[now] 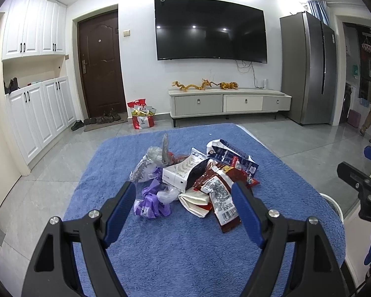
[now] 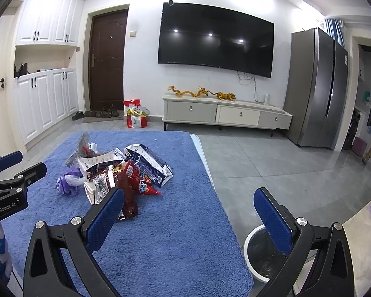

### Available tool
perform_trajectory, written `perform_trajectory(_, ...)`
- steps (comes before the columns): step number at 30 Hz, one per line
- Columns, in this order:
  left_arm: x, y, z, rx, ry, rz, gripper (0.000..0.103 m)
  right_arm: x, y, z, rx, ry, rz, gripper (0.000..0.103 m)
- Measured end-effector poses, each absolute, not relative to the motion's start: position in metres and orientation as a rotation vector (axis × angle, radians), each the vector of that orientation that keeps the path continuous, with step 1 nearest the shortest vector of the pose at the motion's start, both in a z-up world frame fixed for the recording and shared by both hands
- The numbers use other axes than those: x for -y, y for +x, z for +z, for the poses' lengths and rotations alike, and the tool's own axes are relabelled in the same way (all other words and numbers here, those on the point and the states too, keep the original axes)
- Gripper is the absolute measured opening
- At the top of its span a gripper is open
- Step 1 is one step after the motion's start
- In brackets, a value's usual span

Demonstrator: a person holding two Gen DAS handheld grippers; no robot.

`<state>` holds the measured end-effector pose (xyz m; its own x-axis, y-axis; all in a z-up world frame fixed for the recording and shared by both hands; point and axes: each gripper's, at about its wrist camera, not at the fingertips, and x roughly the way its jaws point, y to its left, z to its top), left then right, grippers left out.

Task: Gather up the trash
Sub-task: 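Grasp the purple bag with the left tool while the right tool grasps the brown snack bag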

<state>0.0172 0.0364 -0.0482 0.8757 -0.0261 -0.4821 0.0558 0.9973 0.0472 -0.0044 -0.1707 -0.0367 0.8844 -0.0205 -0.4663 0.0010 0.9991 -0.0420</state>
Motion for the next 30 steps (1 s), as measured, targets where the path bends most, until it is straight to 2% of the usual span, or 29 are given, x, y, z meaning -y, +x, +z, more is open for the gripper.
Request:
perform_trajectory(13, -0.086, 0.037, -0.065, -0.569, 0.01, 0.009, 0.079, 0.153, 0.009, -0.029, -0.519, -0.047, 0.124, 0.102)
perform_trajectory(17, -0.116, 0.043, -0.074, -0.605, -0.021, 0.036, 0.079, 0.148, 0.025, -0.033, -0.571, -0.013, 0.219, 0.094)
perform_trajectory(20, -0.131, 0.049, -0.08, -0.638, -0.051, 0.033, 0.079, 0.138, 0.046, -0.045, -0.634, -0.011, 0.291, 0.085)
perform_trajectory(30, -0.134, 0.072, -0.108, -0.725, -0.098, -0.063, 0.079, 0.102, 0.118, -0.111, -0.843, -0.009, 0.425, 0.085)
